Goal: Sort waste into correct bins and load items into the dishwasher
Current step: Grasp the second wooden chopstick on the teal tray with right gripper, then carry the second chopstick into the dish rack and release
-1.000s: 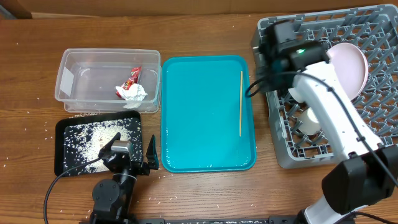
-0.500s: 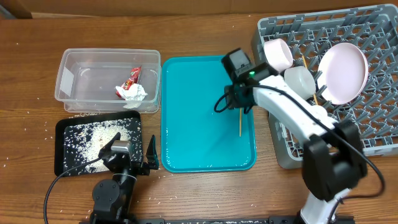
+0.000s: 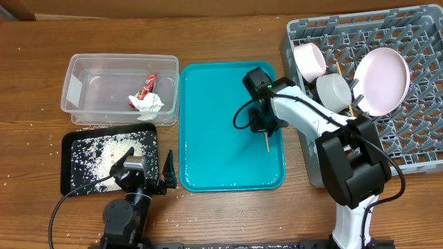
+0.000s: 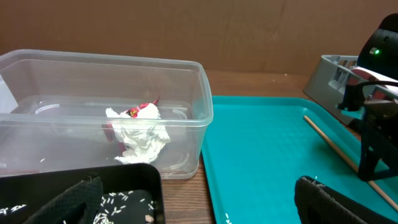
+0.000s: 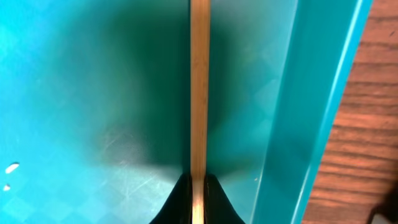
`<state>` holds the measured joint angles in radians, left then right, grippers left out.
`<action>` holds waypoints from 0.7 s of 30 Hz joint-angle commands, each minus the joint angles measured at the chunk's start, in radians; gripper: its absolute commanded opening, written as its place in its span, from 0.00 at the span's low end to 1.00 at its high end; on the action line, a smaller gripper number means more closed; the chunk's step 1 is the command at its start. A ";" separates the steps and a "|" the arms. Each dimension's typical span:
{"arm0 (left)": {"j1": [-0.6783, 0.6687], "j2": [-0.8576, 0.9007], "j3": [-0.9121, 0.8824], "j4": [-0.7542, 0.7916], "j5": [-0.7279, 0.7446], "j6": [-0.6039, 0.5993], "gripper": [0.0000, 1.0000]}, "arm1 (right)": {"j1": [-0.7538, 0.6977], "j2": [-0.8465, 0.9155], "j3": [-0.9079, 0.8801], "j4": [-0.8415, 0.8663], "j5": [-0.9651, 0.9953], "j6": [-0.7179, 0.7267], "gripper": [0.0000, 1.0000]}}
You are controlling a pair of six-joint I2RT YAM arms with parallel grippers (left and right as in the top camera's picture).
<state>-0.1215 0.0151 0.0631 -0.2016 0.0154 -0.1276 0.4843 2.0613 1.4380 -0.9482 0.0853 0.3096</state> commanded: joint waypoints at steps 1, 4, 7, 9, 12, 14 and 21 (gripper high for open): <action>0.010 -0.011 -0.004 0.000 0.008 0.000 1.00 | 0.008 -0.052 0.054 -0.030 -0.009 -0.015 0.04; 0.010 -0.011 -0.004 0.000 0.008 0.000 1.00 | -0.005 -0.146 0.123 -0.060 0.039 -0.065 0.04; 0.010 -0.011 -0.004 0.000 0.008 0.000 1.00 | -0.032 -0.257 0.183 -0.068 0.123 -0.149 0.04; 0.010 -0.011 -0.004 0.000 0.008 0.001 1.00 | -0.059 -0.319 0.200 -0.060 0.198 -0.201 0.04; 0.010 -0.011 -0.004 0.000 0.008 0.000 1.00 | -0.123 -0.388 0.201 -0.025 0.304 -0.304 0.04; 0.010 -0.011 -0.004 0.000 0.008 0.000 1.00 | -0.179 -0.399 0.201 -0.010 0.312 -0.422 0.04; 0.010 -0.011 -0.004 0.000 0.008 0.000 1.00 | -0.389 -0.307 0.196 0.004 0.297 -0.686 0.04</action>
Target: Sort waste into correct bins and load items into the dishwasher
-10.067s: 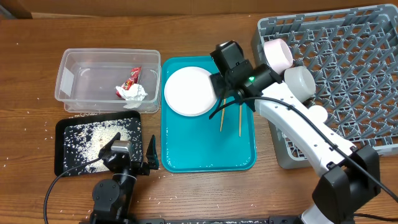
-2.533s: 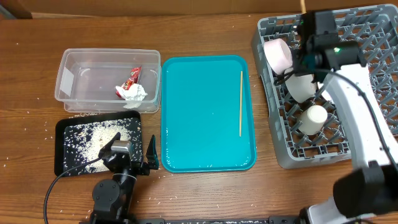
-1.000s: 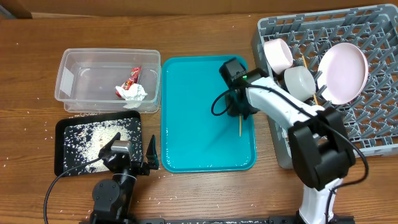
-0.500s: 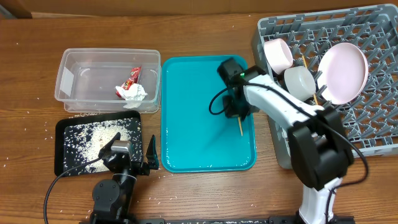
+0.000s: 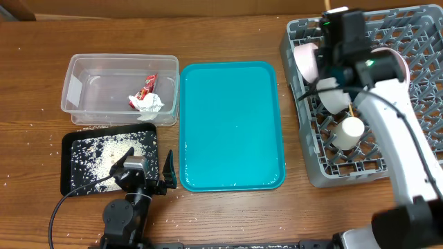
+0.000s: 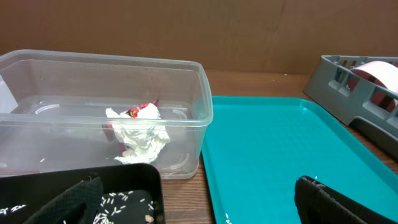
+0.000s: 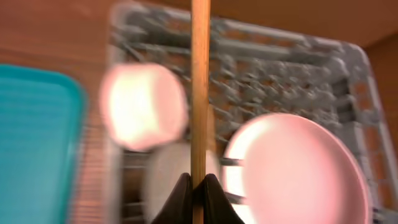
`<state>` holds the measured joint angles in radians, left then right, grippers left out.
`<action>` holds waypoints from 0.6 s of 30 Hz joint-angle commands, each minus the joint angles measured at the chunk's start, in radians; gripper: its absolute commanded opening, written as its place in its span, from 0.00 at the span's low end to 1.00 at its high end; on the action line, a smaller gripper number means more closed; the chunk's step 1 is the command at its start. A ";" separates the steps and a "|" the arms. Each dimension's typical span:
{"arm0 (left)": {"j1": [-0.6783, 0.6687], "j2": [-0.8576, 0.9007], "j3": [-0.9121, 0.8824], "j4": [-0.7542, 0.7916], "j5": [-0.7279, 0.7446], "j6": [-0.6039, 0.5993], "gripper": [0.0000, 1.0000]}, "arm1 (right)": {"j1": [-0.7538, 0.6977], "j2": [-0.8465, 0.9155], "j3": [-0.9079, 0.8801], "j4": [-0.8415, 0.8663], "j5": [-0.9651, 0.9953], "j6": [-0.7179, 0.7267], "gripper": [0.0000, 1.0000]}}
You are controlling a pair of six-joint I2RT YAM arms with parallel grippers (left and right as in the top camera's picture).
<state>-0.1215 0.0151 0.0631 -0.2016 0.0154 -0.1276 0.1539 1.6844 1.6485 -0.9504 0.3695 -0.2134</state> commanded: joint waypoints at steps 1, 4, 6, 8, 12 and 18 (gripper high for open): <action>0.010 -0.011 -0.004 0.000 0.008 0.000 1.00 | -0.079 0.091 -0.015 0.007 0.010 -0.170 0.04; 0.010 -0.011 -0.004 0.000 0.008 0.000 1.00 | -0.120 0.151 -0.015 0.009 -0.008 -0.179 0.04; 0.010 -0.011 -0.004 0.000 0.008 0.000 1.00 | -0.131 0.182 -0.015 0.012 -0.007 -0.179 0.04; 0.010 -0.011 -0.004 0.000 0.008 0.001 1.00 | -0.131 0.192 -0.015 0.017 -0.006 -0.174 0.21; 0.010 -0.011 -0.004 0.000 0.008 0.000 1.00 | -0.114 0.171 0.004 0.018 0.050 -0.073 0.46; 0.010 -0.011 -0.004 0.000 0.008 0.000 1.00 | -0.074 0.072 0.136 -0.138 0.036 0.103 0.46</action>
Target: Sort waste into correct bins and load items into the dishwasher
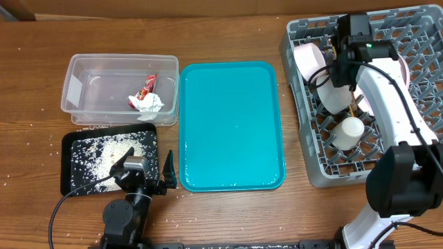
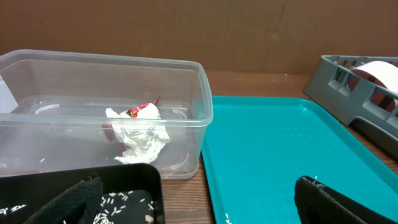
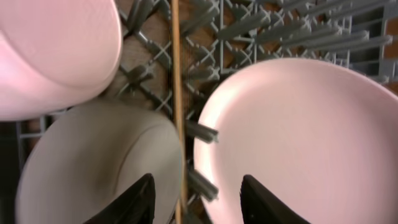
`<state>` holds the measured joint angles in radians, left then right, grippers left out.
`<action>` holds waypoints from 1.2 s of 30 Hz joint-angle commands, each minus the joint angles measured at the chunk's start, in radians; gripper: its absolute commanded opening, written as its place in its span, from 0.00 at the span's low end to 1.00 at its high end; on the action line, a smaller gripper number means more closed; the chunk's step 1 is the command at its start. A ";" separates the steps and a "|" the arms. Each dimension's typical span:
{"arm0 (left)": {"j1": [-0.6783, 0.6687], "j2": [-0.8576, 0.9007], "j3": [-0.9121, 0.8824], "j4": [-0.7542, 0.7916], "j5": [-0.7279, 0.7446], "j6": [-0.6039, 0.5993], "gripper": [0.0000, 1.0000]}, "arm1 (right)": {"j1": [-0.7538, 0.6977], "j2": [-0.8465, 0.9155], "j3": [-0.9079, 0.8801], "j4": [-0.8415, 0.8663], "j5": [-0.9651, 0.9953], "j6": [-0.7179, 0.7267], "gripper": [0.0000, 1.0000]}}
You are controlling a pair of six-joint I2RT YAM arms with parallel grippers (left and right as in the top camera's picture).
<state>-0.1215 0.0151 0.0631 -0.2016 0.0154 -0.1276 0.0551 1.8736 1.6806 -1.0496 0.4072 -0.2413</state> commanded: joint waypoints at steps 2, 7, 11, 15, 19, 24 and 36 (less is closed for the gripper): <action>0.010 -0.011 -0.004 0.000 0.008 0.000 1.00 | 0.047 -0.172 0.159 -0.105 -0.060 0.165 0.45; 0.010 -0.011 -0.004 0.000 0.008 0.001 1.00 | 0.142 -0.362 0.256 -0.191 -0.263 0.165 0.48; 0.010 -0.011 -0.004 0.000 0.008 0.001 1.00 | 0.257 -0.524 0.257 -0.197 -0.404 0.165 1.00; 0.010 -0.011 -0.004 0.000 0.008 0.000 1.00 | 0.355 -0.634 0.257 -0.242 -0.533 0.165 1.00; 0.010 -0.011 -0.004 0.000 0.008 0.000 1.00 | 0.399 -0.706 0.257 -0.323 -0.682 0.165 1.00; 0.010 -0.011 -0.004 0.000 0.008 0.000 1.00 | 0.398 -0.746 0.257 -0.390 -0.713 0.164 1.00; 0.010 -0.011 -0.004 0.000 0.008 0.000 1.00 | 0.386 -0.799 0.256 -0.533 -0.671 0.065 1.00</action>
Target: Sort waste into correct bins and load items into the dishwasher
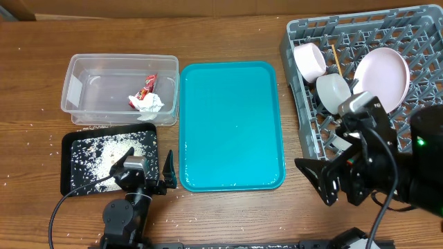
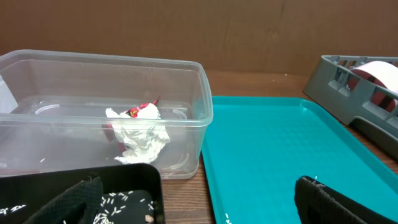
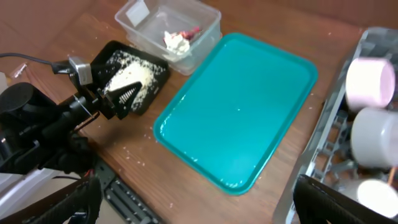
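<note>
A wooden chopstick (image 1: 336, 58) lies in the grey dish rack (image 1: 297, 104) between the pink bowl (image 1: 309, 60) and the pink plate (image 1: 380, 77). A white bowl (image 1: 332, 91) stands beside them. The teal tray (image 1: 230, 124) holds nothing. My right gripper (image 1: 324, 181) is open and empty, raised high over the table's front right; its wrist view looks down on the tray (image 3: 242, 112) and rack. My left gripper (image 2: 199, 208) rests open and empty at the front left, by the black tray (image 1: 109, 160) of rice.
A clear bin (image 1: 119, 88) at the back left holds a red wrapper and a crumpled tissue (image 1: 148, 102). Rice grains are scattered on the wood around the black tray. A white cup (image 3: 373, 196) sits low in the rack. The right arm partly hides the rack's front.
My right gripper was open low over the rack beside the chopstick; now it is high above the table's front right, still open. The chopstick stays in the rack. The left arm has not moved.
My right gripper was shut on the chopstick on the teal tray. Then it held the chopstick above the rack. Then it stood open with the chopstick lying between bowls and plate. Now it is clear of the rack, and the tray holds nothing.
</note>
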`<state>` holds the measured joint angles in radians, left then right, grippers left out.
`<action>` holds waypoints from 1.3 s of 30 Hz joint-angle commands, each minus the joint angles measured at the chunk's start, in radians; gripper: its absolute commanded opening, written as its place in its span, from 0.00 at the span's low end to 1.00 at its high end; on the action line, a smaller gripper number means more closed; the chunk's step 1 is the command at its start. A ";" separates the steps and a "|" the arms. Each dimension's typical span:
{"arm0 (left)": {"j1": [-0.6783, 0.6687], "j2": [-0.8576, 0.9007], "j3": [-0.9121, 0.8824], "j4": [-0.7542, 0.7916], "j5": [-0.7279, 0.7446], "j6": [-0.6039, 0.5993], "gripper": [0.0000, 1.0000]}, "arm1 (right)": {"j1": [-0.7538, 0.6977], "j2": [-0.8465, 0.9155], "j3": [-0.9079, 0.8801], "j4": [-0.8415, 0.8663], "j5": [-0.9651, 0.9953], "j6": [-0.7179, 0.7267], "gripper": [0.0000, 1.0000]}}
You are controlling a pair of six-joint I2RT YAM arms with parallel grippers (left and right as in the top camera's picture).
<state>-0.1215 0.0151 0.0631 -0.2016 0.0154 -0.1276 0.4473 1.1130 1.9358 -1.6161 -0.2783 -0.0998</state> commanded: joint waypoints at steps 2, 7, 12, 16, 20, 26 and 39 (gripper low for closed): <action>0.010 -0.011 -0.004 0.000 0.008 0.000 1.00 | -0.036 -0.073 -0.013 0.112 0.014 -0.160 1.00; 0.010 -0.011 -0.004 0.000 0.008 0.000 1.00 | -0.152 -0.219 -0.170 0.279 -0.024 -0.230 1.00; 0.010 -0.011 -0.004 0.000 0.008 0.000 1.00 | -0.248 -0.408 -0.462 0.385 -0.034 -0.230 1.00; 0.010 -0.011 -0.004 0.000 0.008 0.000 1.00 | -0.292 -0.583 -0.762 0.545 -0.039 -0.211 1.00; 0.010 -0.011 -0.004 0.000 0.008 0.000 1.00 | -0.301 -0.752 -1.062 0.783 -0.039 -0.145 1.00; 0.010 -0.011 -0.004 0.000 0.008 0.000 1.00 | -0.301 -0.943 -1.403 1.027 -0.042 -0.051 1.00; 0.010 -0.011 -0.004 0.000 0.008 0.000 1.00 | -0.303 -1.110 -1.874 1.500 -0.057 0.000 1.00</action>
<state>-0.1215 0.0151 0.0605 -0.1970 0.0154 -0.1272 0.1501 0.0158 0.1055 -0.1665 -0.3183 -0.1139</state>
